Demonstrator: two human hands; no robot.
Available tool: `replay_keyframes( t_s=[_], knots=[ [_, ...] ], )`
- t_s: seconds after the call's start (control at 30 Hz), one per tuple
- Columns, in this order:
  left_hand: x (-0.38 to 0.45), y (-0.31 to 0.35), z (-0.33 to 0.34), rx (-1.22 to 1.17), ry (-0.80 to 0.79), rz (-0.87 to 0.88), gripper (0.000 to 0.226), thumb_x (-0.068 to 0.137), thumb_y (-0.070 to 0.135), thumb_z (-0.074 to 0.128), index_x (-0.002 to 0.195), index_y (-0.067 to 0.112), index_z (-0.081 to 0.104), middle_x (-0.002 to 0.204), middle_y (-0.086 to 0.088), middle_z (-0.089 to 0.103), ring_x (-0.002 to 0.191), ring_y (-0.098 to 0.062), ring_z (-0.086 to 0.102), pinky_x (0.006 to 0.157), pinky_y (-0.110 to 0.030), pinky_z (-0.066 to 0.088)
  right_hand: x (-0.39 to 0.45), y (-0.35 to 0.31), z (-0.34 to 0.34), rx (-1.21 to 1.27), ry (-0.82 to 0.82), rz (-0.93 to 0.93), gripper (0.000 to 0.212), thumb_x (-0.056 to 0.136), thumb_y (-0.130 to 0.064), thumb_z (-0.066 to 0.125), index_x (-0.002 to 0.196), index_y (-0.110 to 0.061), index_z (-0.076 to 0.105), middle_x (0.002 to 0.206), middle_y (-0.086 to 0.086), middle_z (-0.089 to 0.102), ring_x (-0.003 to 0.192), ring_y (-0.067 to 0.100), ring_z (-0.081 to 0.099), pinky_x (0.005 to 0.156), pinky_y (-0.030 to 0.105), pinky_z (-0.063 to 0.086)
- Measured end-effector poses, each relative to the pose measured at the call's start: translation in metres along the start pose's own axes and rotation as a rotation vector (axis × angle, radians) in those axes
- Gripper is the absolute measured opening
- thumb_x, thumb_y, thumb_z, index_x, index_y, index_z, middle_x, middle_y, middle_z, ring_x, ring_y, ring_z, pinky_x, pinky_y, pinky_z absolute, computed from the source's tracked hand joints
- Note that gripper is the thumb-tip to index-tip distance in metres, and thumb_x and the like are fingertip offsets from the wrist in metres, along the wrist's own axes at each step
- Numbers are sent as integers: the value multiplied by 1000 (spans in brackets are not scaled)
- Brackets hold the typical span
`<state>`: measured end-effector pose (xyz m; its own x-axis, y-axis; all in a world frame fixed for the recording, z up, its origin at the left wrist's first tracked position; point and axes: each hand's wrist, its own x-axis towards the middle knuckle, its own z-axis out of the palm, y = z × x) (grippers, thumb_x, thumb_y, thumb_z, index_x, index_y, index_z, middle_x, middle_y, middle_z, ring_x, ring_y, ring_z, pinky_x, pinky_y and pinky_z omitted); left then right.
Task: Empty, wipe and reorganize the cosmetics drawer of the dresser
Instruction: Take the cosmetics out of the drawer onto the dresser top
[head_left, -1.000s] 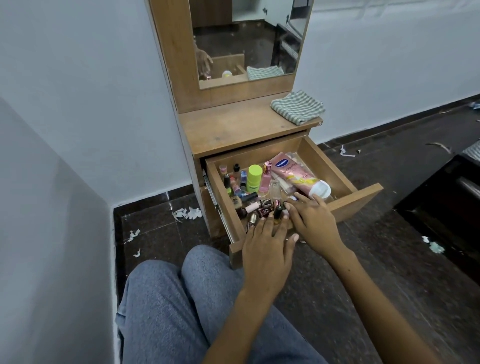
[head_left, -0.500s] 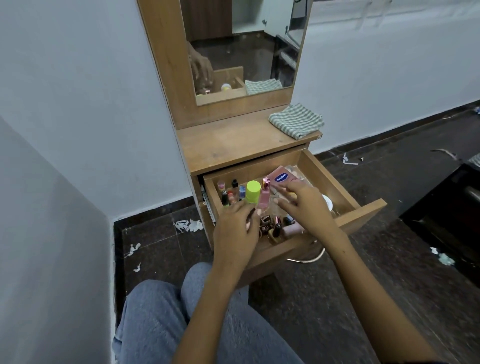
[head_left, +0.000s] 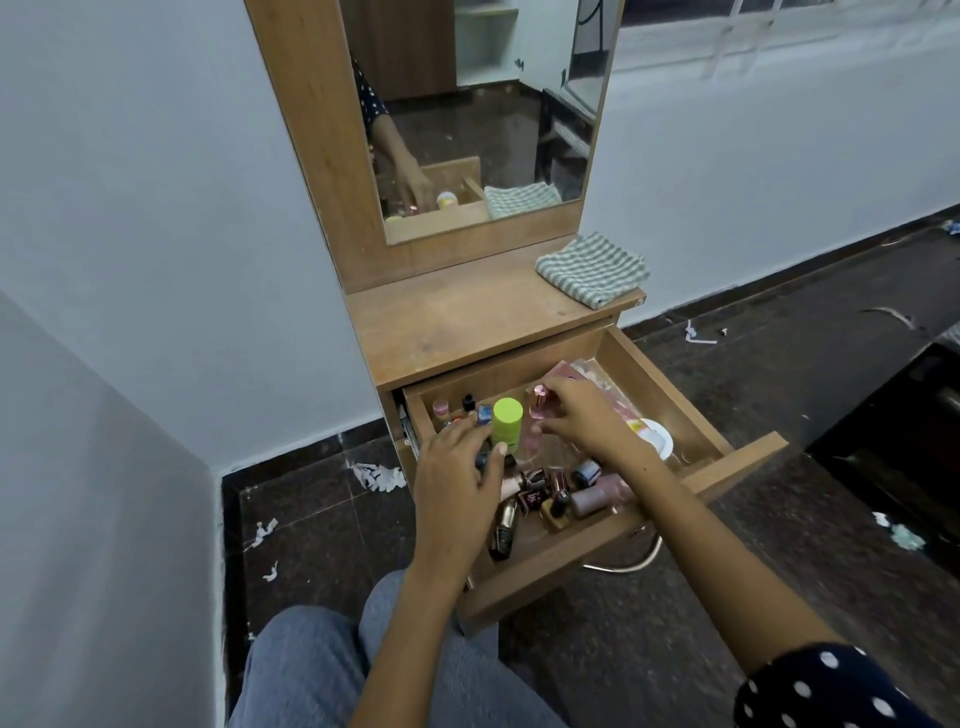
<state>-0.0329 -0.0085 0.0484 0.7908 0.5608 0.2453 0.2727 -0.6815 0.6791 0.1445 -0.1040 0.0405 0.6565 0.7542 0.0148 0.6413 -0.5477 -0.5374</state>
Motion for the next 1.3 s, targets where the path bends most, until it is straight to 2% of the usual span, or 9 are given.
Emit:
replay_keyframes(
  t_s=[0.1, 0.27, 0.4, 0.5, 0.6, 0.8, 0.97, 1.1, 1.3],
  knots=[
    [7, 0, -2, -28, 26, 13, 33, 97, 27, 51, 127, 17, 60, 133, 0, 56, 128, -18, 45, 110, -29, 22, -5, -5, -12, 15, 68, -35, 22, 74, -8, 76, 91, -9, 62, 90, 5, 61, 82, 16, 55, 73, 34, 49],
    [27, 3, -11, -61, -12, 86, 53, 90, 31, 62, 138, 13, 47, 140, -1, 49, 132, -14, 39, 116, -36, 19, -6, -38, -37, 93, 137, -156, 28, 75, -3, 72, 100, -9, 62, 95, 5, 66, 87, 21, 63, 80, 42, 53],
    [53, -4, -19, -172, -8, 67, 70, 82, 53, 62, 139, 16, 47, 138, -1, 52, 126, -16, 46, 100, -46, 44, 3, -70, -46, 186, 114, -262, 40, 75, -7, 75, 112, -8, 60, 103, 4, 67, 94, 18, 64, 84, 34, 53],
    [69, -7, -31, -223, 73, 125, 57, 82, 45, 61, 130, 14, 57, 123, 1, 64, 111, -11, 58, 91, -37, 50, 12, -86, -44, 252, 90, -317, 47, 74, -6, 77, 118, -8, 58, 106, 4, 67, 99, 15, 64, 86, 23, 52],
    [78, -8, -44, -281, 138, 155, 38, 83, 24, 70, 119, 14, 65, 110, 4, 69, 101, -4, 62, 85, -26, 51, 22, -94, -36, 320, 87, -341, 57, 76, -3, 76, 128, -8, 54, 115, 5, 65, 109, 14, 62, 89, 27, 55],
    [108, -26, -57, -339, 306, 7, 35, 75, 29, 79, 104, 17, 66, 97, 8, 69, 90, -3, 62, 80, -13, 47, 13, -81, -15, 417, 272, -232, 54, 81, -5, 72, 130, -13, 52, 118, -2, 64, 108, 5, 61, 88, 20, 54],
    [141, -41, -66, -335, 355, -102, 34, 74, 26, 80, 102, 18, 62, 93, 11, 63, 82, 6, 56, 70, -1, 41, -10, -38, 11, 298, 479, -190, 27, 87, -16, 66, 114, -12, 64, 103, -2, 67, 91, 13, 66, 76, 35, 58],
    [158, -48, -63, -325, 345, -119, 32, 77, 23, 78, 103, 15, 61, 93, 10, 60, 79, 8, 52, 65, 4, 36, -20, -29, 27, 331, 533, -137, 25, 85, -29, 63, 104, -13, 67, 96, -7, 67, 91, 8, 65, 74, 39, 59],
    [172, -55, -52, -308, 368, -129, 41, 77, 24, 78, 113, 10, 62, 102, 4, 63, 88, -6, 55, 67, 3, 38, -19, -22, 37, 288, 328, -6, 49, 76, -59, 61, 110, -24, 62, 103, -13, 65, 95, 2, 60, 80, 29, 54]
  ],
)
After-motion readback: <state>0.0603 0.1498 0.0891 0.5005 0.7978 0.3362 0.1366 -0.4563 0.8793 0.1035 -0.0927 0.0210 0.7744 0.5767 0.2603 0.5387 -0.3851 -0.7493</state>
